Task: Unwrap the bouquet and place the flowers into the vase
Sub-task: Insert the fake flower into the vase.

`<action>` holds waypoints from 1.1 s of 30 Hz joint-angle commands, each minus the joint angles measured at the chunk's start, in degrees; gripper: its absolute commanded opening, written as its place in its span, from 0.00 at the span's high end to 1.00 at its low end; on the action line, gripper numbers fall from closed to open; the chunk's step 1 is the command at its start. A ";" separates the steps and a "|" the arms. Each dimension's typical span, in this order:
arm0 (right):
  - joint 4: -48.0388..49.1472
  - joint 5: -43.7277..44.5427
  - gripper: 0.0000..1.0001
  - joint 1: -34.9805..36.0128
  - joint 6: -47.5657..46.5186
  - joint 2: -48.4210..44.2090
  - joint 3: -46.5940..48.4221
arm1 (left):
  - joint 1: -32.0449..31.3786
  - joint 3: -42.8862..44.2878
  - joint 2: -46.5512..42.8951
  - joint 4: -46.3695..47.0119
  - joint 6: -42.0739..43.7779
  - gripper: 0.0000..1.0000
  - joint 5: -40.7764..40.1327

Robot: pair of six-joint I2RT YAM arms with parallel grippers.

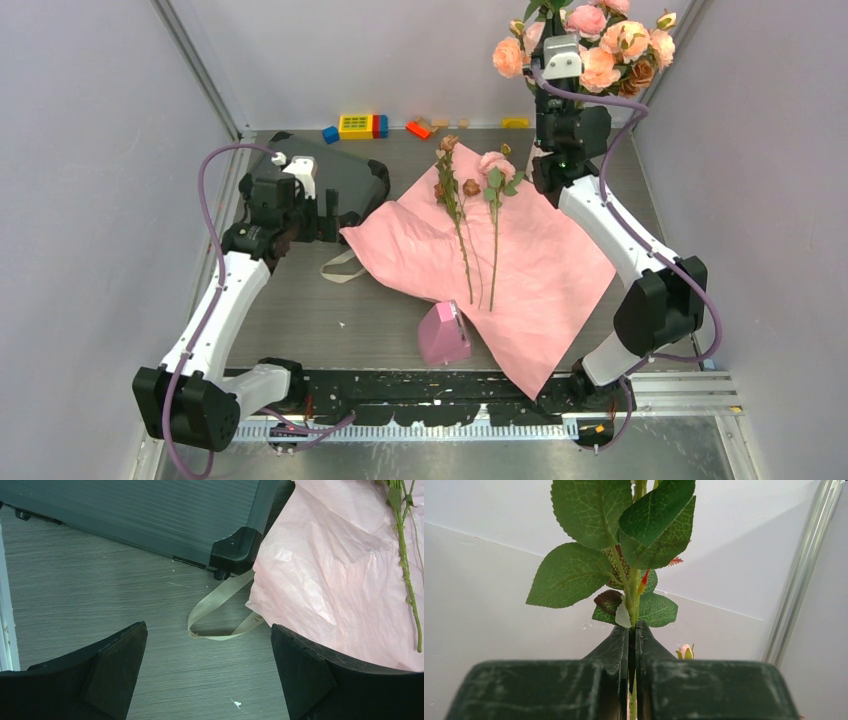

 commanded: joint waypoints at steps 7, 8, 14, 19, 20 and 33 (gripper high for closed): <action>8.92 0.81 1.00 -2.49 5.47 1.87 -1.27 | 0.00 -0.45 -1.60 1.36 0.87 0.03 -1.09; 9.04 0.84 1.00 -2.63 5.51 2.13 -1.30 | 0.00 -0.41 -1.55 1.36 0.87 0.03 -1.10; 9.63 1.33 1.00 -3.31 6.37 2.78 -1.92 | 0.00 -0.46 -1.18 1.50 0.96 0.03 -1.23; 9.93 2.06 1.00 -3.65 7.00 3.28 -2.95 | 0.00 -0.46 -0.98 1.41 0.96 0.02 -1.01; 9.96 2.35 1.00 -3.71 7.04 3.31 -3.11 | 0.00 -0.48 -0.90 1.46 0.96 0.02 -1.01; 10.76 6.12 1.00 -4.07 8.75 4.08 -7.29 | 0.00 -0.53 -0.54 1.63 0.87 0.02 -0.42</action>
